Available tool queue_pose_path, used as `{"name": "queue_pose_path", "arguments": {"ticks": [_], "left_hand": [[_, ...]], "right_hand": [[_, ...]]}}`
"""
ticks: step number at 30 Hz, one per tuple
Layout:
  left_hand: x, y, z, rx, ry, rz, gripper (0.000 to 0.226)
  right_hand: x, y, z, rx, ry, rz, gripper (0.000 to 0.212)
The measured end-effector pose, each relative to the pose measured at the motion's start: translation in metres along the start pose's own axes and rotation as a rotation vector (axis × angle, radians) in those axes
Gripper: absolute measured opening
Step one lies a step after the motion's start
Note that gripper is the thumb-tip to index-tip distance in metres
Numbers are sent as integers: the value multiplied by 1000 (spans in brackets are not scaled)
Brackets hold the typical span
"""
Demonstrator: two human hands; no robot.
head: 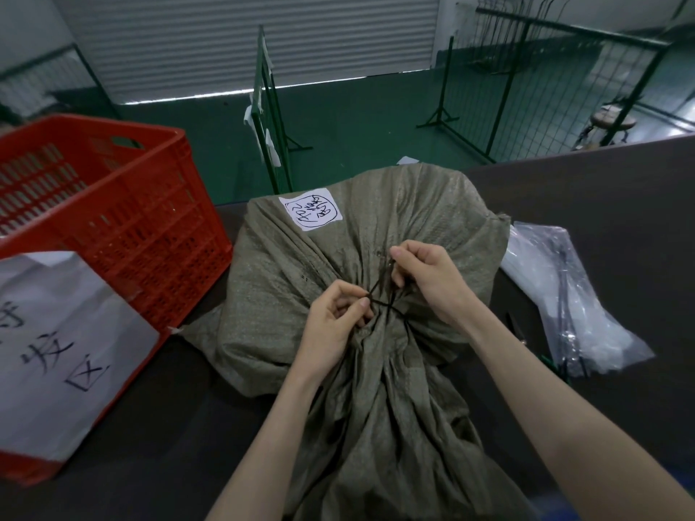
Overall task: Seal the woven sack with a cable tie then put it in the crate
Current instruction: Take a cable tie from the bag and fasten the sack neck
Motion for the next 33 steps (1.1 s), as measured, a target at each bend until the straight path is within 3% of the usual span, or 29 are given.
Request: {"name": "queue_pose_path", "arguments": {"ticks": [5,10,18,24,33], "left_hand": [[1,0,-7,3,-30,-47,17],[4,-2,-8,-1,-47,-44,18],[6,-6,-4,54,7,136,17],[1,-2,-11,63,12,307,14],[-3,-22,-23,255,-42,610,9]], "right_hand": [[3,-2,0,-28,41,-102,51],[15,-5,-1,-4,78,-362,46],[12,-3,-4,15,79,-174,37],[12,4,-11,-19,-72,65,46],[27,61,-27,-214,-113,89,52]]}}
Point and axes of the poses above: each hand's wrist, its own z-axis towards the middle knuckle, its own x-axis out of the palm, y = z × x, the point moved 1 cm from there along z, towards the middle knuckle, and after that the axes turned 12 degrees about y, right-handed, at the moved point
